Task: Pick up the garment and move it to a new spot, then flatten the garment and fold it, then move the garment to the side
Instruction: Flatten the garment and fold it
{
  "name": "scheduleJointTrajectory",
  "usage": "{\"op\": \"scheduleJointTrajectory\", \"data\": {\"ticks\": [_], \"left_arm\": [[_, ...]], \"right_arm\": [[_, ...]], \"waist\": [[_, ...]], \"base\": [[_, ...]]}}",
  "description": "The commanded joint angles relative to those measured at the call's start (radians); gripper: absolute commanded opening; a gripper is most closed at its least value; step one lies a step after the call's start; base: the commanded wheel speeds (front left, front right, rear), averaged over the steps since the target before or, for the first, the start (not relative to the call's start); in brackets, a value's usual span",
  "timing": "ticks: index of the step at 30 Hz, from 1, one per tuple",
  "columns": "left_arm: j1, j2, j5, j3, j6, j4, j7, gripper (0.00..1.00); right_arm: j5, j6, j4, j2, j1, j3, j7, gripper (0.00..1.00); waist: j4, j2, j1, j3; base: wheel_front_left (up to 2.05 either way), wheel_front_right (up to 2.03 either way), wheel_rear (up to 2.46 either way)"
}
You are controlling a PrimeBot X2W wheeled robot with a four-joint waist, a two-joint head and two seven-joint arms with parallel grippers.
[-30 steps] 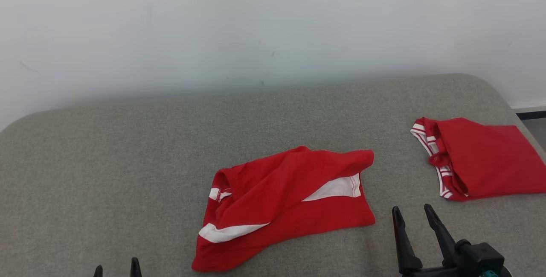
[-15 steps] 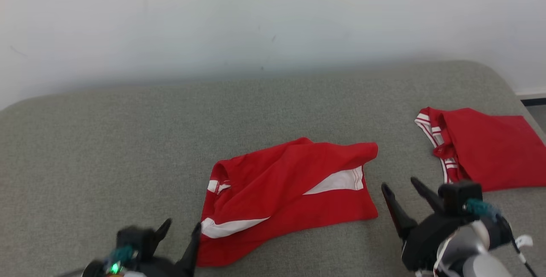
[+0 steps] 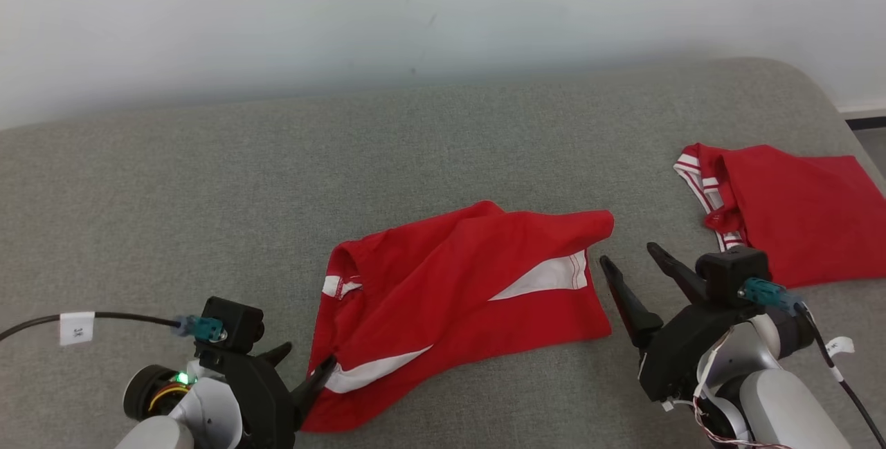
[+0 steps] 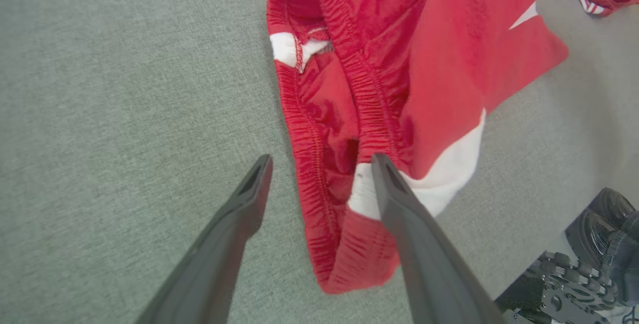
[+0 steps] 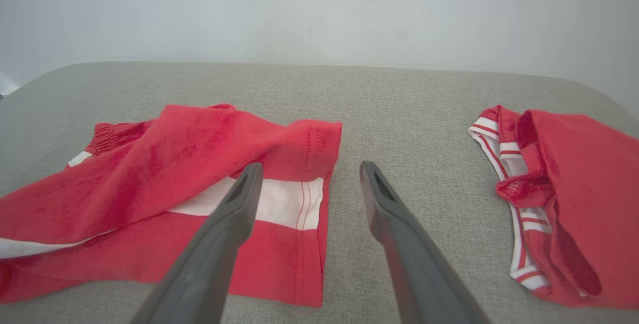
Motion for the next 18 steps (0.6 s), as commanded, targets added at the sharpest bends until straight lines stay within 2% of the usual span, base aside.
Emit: {"op": "scheduleJointTrajectory", "data": {"ticks": [1,7,15,18], "left_arm": [[-0.007,0.008,-0.021,-0.006,0.002,-0.006,0.013,1.0],[0.01,0.022,-0.095,-0.031,0.002,-0.048,0.085,1.0],[-0.001,0.034,-0.102,-0.073,0.014,-0.115,0.161,1.0],[0.001,0.03,-0.103,-0.078,0.025,-0.129,0.177,0.84]], "right_arm": [[0.007,0.0,0.001,-0.004,-0.003,-0.001,-0.006,1.0],[0.004,0.0,0.001,-0.007,0.014,-0.023,-0.013,1.0],[-0.002,0.001,-0.007,0.007,0.018,-0.031,-0.011,1.0],[-0.004,0.001,-0.005,0.015,0.015,-0.025,-0.013,1.0]], "waist": [[-0.004,-0.0002,-0.0002,0.006],[-0.001,-0.0002,-0.0002,0.023],[0.013,-0.0002,-0.0002,0.037],[0.013,-0.0002,-0.0002,0.034]], "base": [[0.0,0.0,0.0],[0.0,0.0,0.0],[0.0,0.0,0.0],[0.0,0.0,0.0]]}}
